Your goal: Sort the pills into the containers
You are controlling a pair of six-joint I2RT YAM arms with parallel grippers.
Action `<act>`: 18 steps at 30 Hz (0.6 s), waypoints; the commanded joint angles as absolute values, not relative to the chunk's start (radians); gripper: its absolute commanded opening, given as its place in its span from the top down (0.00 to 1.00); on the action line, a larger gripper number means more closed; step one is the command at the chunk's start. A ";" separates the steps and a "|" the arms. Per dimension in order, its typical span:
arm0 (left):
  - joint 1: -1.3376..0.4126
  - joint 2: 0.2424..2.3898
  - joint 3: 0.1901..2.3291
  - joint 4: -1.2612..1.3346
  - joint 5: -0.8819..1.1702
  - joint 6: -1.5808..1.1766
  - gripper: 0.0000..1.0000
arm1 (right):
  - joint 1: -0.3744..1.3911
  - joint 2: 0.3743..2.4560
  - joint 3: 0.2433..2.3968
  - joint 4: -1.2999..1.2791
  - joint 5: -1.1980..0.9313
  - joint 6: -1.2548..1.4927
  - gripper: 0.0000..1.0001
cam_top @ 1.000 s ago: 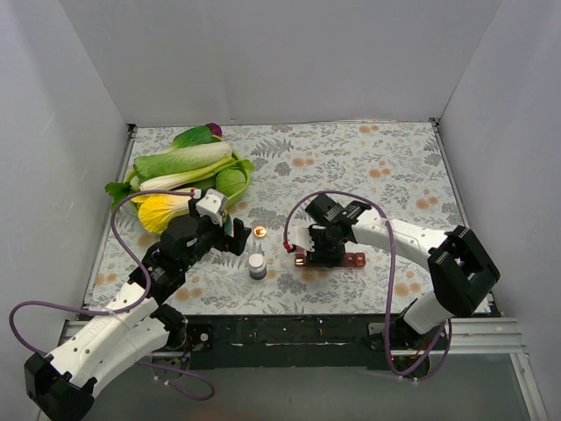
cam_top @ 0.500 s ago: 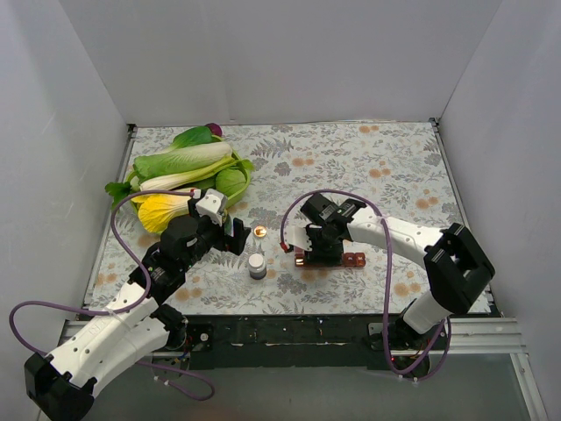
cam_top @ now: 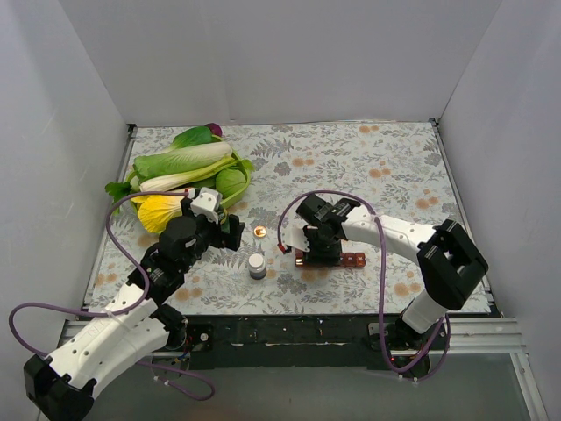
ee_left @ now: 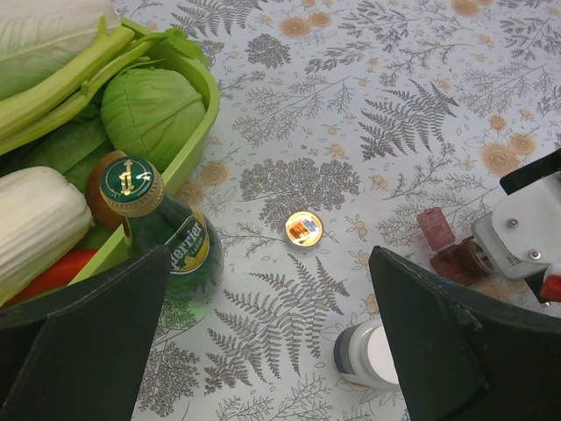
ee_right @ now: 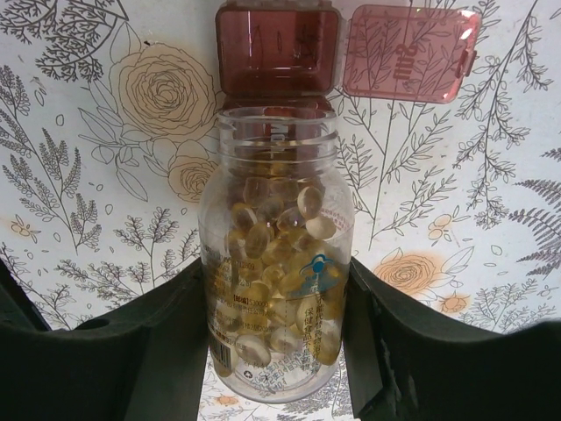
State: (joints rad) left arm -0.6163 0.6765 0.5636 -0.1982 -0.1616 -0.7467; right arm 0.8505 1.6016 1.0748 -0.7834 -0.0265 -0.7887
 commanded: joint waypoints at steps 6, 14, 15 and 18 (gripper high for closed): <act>-0.611 0.657 0.560 -0.183 -0.210 -0.732 0.02 | 0.865 1.618 1.135 -0.821 -0.006 -0.778 0.99; -0.611 0.653 0.557 -0.183 -0.207 -0.732 0.02 | 0.871 1.632 1.155 -0.834 0.032 -0.775 0.99; -0.611 0.655 0.557 -0.183 -0.207 -0.732 0.02 | 0.873 1.634 1.155 -0.834 0.034 -0.775 0.99; -0.611 0.655 0.557 -0.183 -0.207 -0.730 0.02 | 0.877 1.637 1.157 -0.838 0.041 -0.776 0.99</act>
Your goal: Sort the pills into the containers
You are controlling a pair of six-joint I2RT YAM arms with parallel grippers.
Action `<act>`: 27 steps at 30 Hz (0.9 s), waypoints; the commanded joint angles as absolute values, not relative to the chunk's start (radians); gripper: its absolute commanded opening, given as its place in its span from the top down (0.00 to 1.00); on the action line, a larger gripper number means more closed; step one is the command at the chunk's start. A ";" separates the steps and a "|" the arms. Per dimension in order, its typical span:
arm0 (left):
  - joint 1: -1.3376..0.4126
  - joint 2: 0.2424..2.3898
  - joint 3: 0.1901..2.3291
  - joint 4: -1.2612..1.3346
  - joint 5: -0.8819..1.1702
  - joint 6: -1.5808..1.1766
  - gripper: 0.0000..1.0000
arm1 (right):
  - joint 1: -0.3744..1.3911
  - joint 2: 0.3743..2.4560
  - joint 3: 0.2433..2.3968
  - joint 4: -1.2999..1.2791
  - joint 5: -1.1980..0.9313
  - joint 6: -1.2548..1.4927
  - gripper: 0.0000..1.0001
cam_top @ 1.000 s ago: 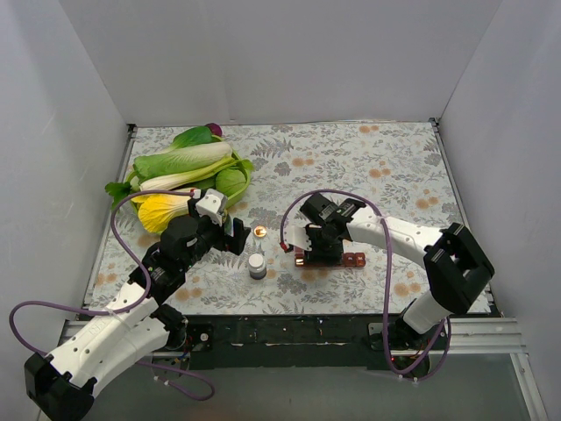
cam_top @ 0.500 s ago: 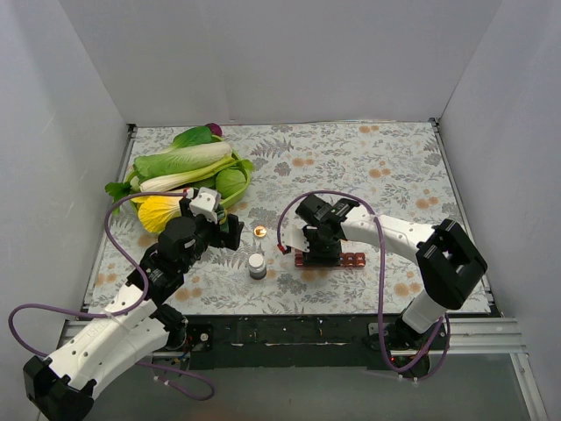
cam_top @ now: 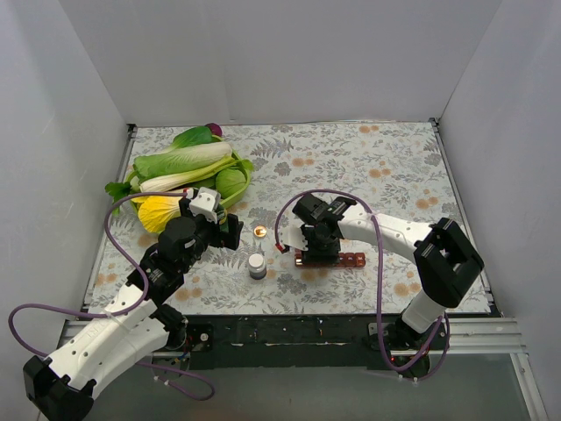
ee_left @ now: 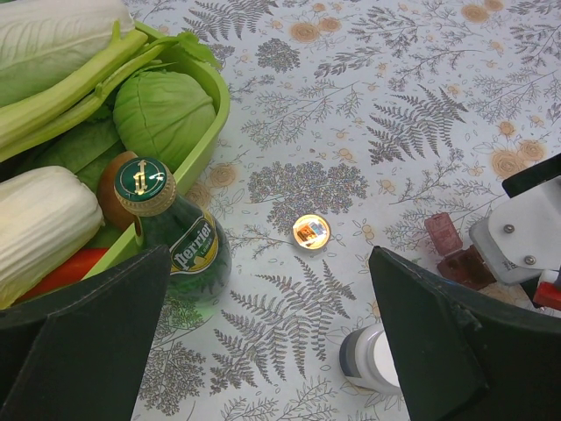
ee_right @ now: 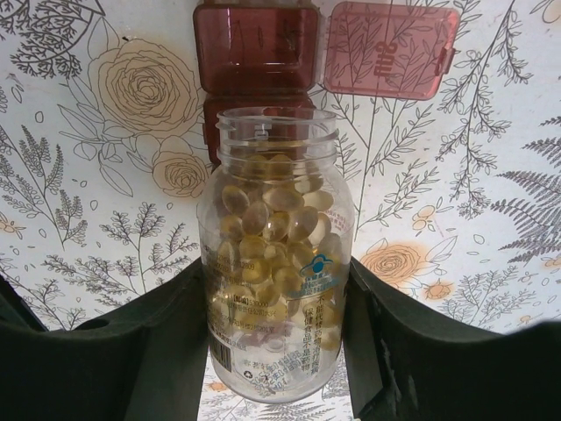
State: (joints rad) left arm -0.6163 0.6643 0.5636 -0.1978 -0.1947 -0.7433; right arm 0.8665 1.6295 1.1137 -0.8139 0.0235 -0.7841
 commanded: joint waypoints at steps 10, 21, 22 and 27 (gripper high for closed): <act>-0.611 0.657 0.557 -0.183 -0.203 -0.730 0.02 | 0.890 1.635 1.157 -0.842 0.052 -0.779 0.99; -0.611 0.655 0.557 -0.181 -0.204 -0.730 0.02 | 0.908 1.647 1.170 -0.859 0.086 -0.781 0.99; -0.611 0.657 0.558 -0.181 -0.204 -0.730 0.02 | 0.908 1.647 1.173 -0.859 0.087 -0.781 0.99; -0.611 0.655 0.557 -0.181 -0.204 -0.729 0.02 | 0.914 1.657 1.180 -0.865 0.095 -0.781 0.99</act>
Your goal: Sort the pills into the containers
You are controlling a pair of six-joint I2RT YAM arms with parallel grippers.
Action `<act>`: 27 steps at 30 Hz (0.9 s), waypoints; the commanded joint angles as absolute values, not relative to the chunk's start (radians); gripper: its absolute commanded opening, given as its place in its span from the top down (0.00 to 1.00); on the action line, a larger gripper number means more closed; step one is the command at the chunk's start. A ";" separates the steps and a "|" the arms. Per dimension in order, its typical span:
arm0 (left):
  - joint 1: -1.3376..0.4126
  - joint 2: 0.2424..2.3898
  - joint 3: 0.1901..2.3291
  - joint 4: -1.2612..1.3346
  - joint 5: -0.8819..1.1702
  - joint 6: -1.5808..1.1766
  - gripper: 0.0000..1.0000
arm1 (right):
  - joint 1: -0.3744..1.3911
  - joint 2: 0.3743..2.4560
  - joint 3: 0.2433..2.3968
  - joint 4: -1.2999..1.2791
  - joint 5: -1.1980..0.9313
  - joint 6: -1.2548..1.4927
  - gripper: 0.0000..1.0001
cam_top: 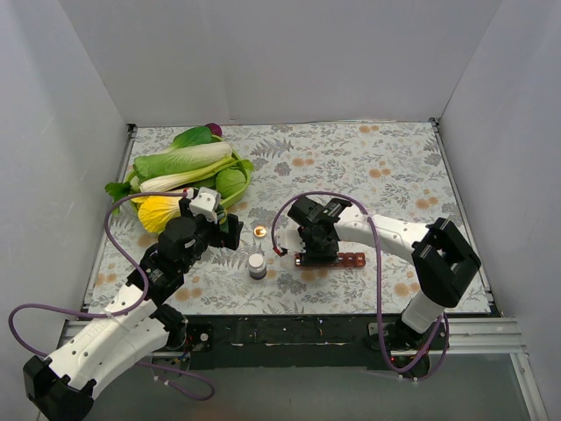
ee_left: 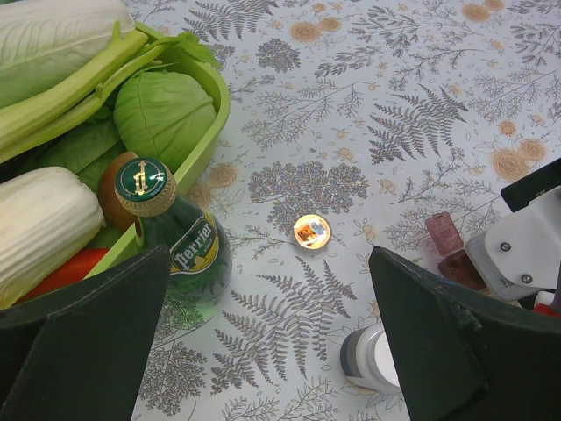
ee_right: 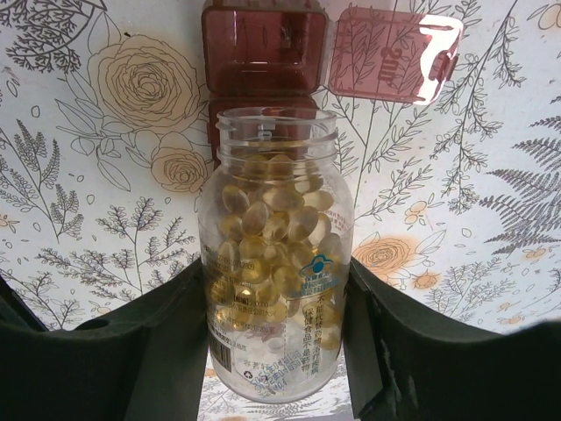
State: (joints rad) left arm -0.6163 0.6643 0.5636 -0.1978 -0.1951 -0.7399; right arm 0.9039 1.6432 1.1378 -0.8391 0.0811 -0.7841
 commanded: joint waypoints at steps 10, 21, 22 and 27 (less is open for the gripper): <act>-0.612 0.653 0.557 -0.181 -0.206 -0.729 0.02 | 0.928 1.674 1.197 -0.876 0.118 -0.784 0.99; -0.611 0.650 0.557 -0.183 -0.206 -0.729 0.02 | 0.942 1.690 1.210 -0.888 0.149 -0.787 0.99; -0.611 0.649 0.557 -0.183 -0.206 -0.729 0.02 | 0.943 1.692 1.210 -0.891 0.150 -0.787 0.99; -0.611 0.650 0.557 -0.181 -0.206 -0.729 0.02 | 0.946 1.693 1.220 -0.896 0.156 -0.790 0.99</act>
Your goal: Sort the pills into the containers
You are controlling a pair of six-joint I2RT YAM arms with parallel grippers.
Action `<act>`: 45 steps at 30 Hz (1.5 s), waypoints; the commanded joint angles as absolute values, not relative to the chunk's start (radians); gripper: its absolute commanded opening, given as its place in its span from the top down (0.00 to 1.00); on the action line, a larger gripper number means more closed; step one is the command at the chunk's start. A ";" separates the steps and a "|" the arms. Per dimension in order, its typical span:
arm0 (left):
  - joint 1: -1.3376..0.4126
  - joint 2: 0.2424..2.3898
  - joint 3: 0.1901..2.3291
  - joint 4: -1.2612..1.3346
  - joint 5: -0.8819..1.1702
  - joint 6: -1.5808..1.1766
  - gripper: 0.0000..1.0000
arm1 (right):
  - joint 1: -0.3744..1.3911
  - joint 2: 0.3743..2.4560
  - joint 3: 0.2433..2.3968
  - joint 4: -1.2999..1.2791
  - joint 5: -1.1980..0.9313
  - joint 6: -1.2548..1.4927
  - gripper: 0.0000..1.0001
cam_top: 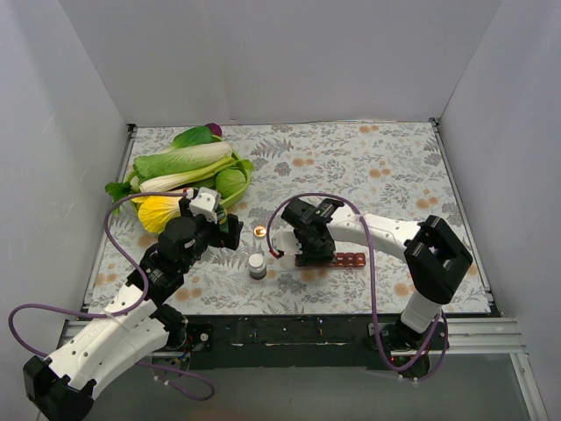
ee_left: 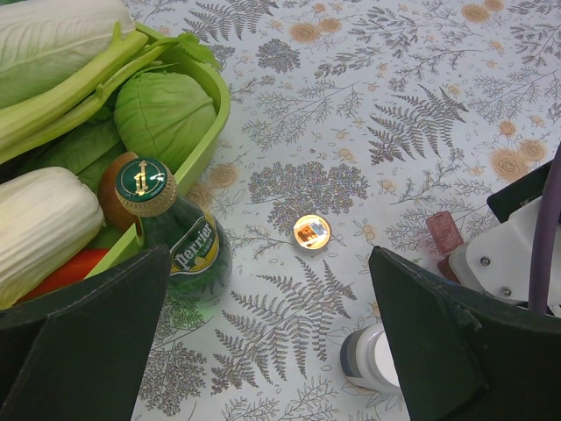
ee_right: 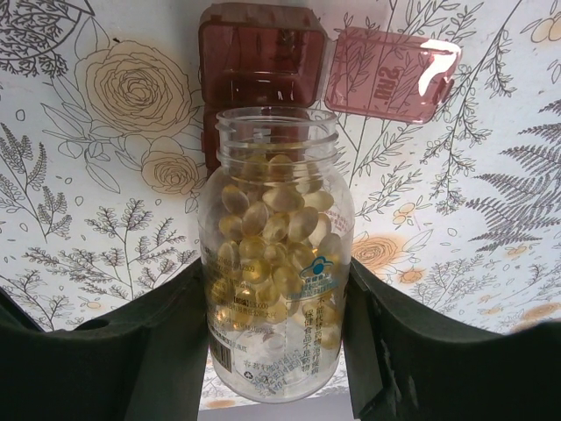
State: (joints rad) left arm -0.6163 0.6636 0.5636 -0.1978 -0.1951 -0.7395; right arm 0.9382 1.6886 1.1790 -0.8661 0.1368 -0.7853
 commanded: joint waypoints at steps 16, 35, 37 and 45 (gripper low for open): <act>-0.612 0.653 0.558 -0.181 -0.206 -0.727 0.02 | 0.965 1.713 1.239 -0.917 0.184 -0.796 0.99; -0.611 0.650 0.555 -0.179 -0.206 -0.726 0.02 | 0.983 1.736 1.256 -0.931 0.207 -0.799 0.99; -0.611 0.649 0.555 -0.179 -0.204 -0.724 0.02 | 0.985 1.736 1.256 -0.931 0.206 -0.799 0.99; -0.611 0.649 0.555 -0.181 -0.206 -0.724 0.02 | 0.986 1.738 1.264 -0.931 0.203 -0.798 0.99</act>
State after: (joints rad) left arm -0.6163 0.6636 0.5632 -0.1978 -0.1951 -0.7364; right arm 0.9779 1.7298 1.2217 -0.9028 0.1970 -0.7891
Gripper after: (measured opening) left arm 0.981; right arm 0.599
